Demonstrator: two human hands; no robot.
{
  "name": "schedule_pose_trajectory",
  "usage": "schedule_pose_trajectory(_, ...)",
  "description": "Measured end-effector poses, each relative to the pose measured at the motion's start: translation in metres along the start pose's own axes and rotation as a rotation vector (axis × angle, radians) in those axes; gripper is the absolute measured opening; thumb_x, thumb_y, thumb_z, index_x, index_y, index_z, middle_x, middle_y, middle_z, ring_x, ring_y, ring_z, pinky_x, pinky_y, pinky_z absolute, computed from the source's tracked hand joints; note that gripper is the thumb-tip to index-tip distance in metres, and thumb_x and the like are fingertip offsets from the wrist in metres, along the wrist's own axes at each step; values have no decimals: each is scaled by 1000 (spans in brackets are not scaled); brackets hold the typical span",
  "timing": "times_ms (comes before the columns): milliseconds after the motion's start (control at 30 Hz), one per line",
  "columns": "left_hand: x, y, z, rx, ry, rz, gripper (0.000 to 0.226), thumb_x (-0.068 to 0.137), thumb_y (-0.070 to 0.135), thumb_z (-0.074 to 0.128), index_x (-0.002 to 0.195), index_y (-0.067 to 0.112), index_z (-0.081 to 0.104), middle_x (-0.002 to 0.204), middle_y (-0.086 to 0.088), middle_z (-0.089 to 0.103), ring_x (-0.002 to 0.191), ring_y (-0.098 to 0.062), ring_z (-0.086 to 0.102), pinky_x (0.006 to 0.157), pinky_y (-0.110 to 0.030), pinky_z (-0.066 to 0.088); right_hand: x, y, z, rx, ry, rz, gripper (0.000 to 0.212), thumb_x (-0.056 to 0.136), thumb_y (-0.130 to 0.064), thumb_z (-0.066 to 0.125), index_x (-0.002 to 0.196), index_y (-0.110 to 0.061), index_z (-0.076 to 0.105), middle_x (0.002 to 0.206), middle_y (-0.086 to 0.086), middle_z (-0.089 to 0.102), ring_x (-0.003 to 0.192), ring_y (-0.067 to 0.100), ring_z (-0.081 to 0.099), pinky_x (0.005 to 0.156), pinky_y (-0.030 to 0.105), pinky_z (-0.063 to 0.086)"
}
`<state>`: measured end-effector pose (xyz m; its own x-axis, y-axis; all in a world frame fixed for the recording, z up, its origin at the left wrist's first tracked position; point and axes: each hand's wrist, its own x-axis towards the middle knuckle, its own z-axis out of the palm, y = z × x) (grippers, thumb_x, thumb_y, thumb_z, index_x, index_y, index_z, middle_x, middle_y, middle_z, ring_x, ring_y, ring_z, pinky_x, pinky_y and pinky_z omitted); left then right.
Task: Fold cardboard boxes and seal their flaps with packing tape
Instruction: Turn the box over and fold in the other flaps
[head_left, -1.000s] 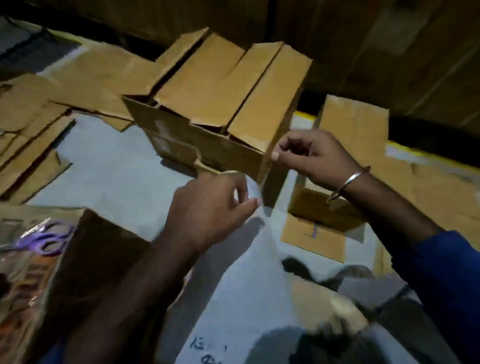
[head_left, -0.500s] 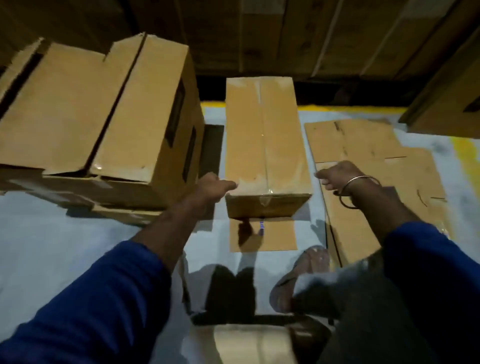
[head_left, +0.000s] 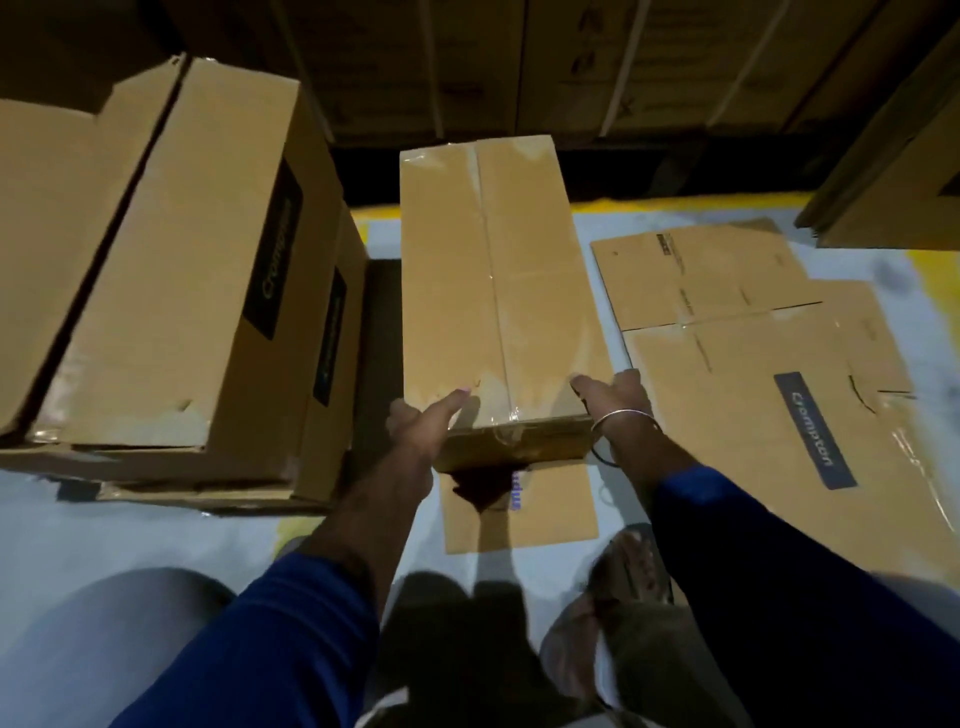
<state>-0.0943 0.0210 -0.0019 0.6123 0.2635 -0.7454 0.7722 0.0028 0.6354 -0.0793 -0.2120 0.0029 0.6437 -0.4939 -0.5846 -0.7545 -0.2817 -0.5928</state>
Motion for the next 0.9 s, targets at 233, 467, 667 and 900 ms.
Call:
schedule_pose_trajectory(233, -32, 35, 14, -285, -54, 108, 104, 80, 55, 81, 158, 31, 17, 158, -2, 33, 124, -25, 46, 103, -54, 48, -31, -96, -68, -286, 215, -322, 73, 83, -55, 76, 137, -12, 51, 136, 16, 56, 121, 41, 57, 91, 44, 50)
schedule_pose_trajectory(467, -72, 27, 36, -565, -299, 7, 40, 96, 53, 67, 126, 28, 59, 119, -4, 68, 98, -26, 75, 94, -51, 57, -110, -126, -115, -565, 450, -586, 63, 86, -54, 71, 134, -20, 49, 139, 14, 46, 127, 43, 44, 94, 53, 47)
schedule_pose_trajectory(667, -48, -33, 26, -709, -262, -228, 55, 95, 58, 65, 134, 19, 66, 133, -17, 63, 118, -39, 65, 89, -63, 58, -148, -108, -47, -784, 380, -764, 58, 89, -47, 65, 138, -24, 44, 151, 11, 36, 130, 37, 38, 94, 50, 43)
schedule_pose_trajectory(900, -7, -75, 10, -817, -314, -383, 58, 93, 52, 69, 136, 13, 65, 128, -18, 71, 122, -42, 64, 110, -65, 44, -155, -94, -3, -754, 41, -1079, 47, 92, -48, 62, 129, -21, 53, 131, 6, 43, 121, 30, 41, 97, 47, 44)
